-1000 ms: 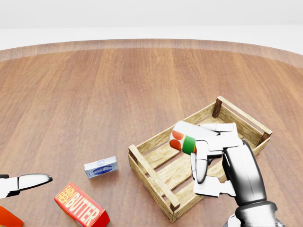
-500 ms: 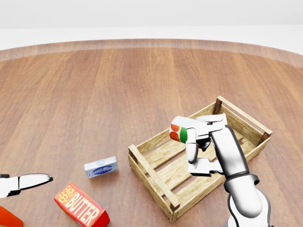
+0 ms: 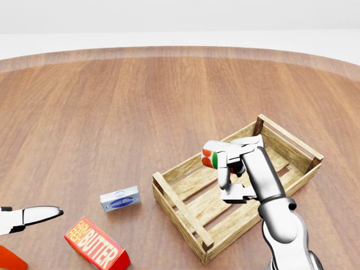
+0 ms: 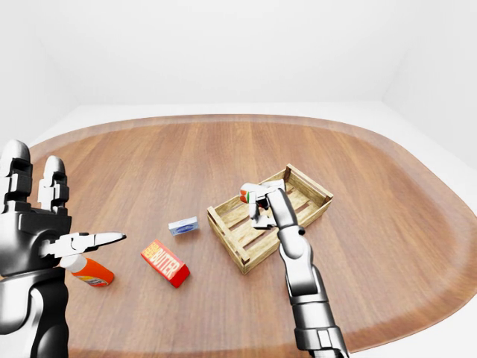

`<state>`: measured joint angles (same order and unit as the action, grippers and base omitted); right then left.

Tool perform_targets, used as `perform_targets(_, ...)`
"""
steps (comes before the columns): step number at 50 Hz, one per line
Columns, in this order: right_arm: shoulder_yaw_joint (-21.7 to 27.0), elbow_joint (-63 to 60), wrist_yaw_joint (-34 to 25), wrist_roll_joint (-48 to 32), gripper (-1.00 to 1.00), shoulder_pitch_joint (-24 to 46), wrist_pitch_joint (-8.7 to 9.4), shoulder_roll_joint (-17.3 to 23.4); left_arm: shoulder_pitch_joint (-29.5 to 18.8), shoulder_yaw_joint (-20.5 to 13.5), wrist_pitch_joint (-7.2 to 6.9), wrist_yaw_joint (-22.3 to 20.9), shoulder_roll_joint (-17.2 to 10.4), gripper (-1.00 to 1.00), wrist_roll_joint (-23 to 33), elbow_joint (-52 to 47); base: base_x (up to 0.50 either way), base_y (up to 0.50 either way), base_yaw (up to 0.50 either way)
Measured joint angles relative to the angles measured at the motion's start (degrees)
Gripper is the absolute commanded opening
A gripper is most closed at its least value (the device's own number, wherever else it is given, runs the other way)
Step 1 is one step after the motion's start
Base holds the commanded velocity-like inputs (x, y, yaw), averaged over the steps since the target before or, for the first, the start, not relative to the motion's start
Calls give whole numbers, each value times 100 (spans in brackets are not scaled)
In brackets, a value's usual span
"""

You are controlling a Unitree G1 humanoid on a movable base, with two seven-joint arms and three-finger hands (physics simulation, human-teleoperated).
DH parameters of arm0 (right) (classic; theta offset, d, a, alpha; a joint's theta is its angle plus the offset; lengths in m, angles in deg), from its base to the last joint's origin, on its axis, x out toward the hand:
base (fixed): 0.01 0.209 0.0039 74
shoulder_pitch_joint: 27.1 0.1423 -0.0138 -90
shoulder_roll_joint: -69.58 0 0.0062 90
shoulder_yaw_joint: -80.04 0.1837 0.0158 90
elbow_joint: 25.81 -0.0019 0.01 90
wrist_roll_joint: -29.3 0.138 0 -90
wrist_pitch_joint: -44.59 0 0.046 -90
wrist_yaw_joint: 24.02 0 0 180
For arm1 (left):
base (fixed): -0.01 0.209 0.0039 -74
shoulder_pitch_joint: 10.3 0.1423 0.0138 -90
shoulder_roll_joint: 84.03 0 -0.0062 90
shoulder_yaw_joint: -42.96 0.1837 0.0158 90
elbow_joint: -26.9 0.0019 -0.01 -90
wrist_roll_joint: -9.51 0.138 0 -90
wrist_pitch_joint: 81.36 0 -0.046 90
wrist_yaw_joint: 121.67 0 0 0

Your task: Pick up the tomato sauce, and put it in the wooden tray.

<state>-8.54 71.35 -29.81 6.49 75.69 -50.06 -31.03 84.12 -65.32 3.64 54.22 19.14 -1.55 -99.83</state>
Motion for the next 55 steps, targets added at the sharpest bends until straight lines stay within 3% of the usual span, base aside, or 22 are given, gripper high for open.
perform_targets(11, -5, 463, 118, -235, -100, 256, -6, 63, 2, 5, 0, 2, 2, 100, 6, 5, 0, 0, 0)
perform_targets(24, -16, 789, -174, -677, -100, 614, 312, 226, 2, -5, 0, 5, 1, 100, 0, -15, 0, 0, 0)
perform_targets(42, -8, 1469, -1357, -1117, -100, 1252, 706, 505, 19, 10, 0, 1, 14, 100, 16, -40, 0, 0, 0)
perform_targets(47, -37, 1776, -1656, -1222, -100, 1457, 696, 576, 23, 11, 0, -1, 18, 100, 17, -45, 0, 0, 0)
perform_targets(55, -71, 2534, -1857, -1395, -100, 1868, 537, 662, 31, 25, 0, -1, 25, 100, 28, -54, 0, 0, 0)
